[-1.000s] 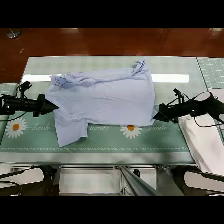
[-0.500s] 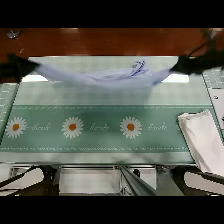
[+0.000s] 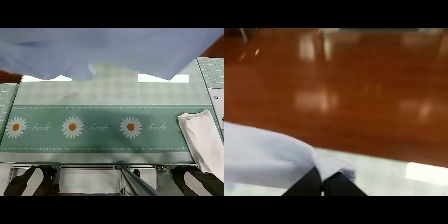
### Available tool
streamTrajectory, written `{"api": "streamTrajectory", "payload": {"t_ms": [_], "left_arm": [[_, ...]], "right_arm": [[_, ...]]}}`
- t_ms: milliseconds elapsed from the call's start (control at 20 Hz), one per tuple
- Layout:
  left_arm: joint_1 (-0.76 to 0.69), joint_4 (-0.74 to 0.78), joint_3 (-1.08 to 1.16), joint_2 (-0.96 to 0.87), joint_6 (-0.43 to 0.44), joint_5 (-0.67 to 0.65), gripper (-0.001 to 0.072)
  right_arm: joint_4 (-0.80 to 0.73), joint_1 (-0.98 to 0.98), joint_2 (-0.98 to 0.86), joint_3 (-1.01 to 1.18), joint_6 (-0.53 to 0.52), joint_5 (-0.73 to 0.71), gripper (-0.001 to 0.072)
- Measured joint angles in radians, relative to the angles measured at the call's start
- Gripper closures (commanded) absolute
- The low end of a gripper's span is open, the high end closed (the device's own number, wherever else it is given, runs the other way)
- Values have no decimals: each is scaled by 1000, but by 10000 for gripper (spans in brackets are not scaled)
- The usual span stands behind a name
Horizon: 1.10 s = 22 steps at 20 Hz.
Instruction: Fold the shirts.
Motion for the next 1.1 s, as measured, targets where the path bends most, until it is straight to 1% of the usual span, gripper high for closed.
{"api": "streamTrajectory", "payload": {"t_ms": [150, 300, 400, 500, 700, 800, 900, 1100], "left_arm": [[-2, 153, 23, 134, -31, -23, 681], [-43, 269, 27, 222, -45, -38, 681], [-100, 369, 2, 246, -71, -52, 681], [-148, 421, -56, 255, -95, -55, 681], [-191, 474, -241, 223, -120, -68, 681], [-199, 482, -339, 172, -127, -65, 681], [-203, 478, -424, 99, -130, -42, 681], [-212, 459, -520, -119, -151, 60, 680]], "right_arm": [[-76, 0, 134, -15, 0, 41, 697], [-131, 0, 217, -21, 5, 89, 697], [-145, 0, 243, -33, 9, 126, 697], [-147, 0, 254, -83, 15, 163, 697], [-95, 0, 243, -307, 18, 185, 697], [-53, 0, 211, -449, 7, 153, 697], [-7, 0, 147, -583, -22, 89, 697], [80, 0, -81, -729, -80, -99, 697]]}}
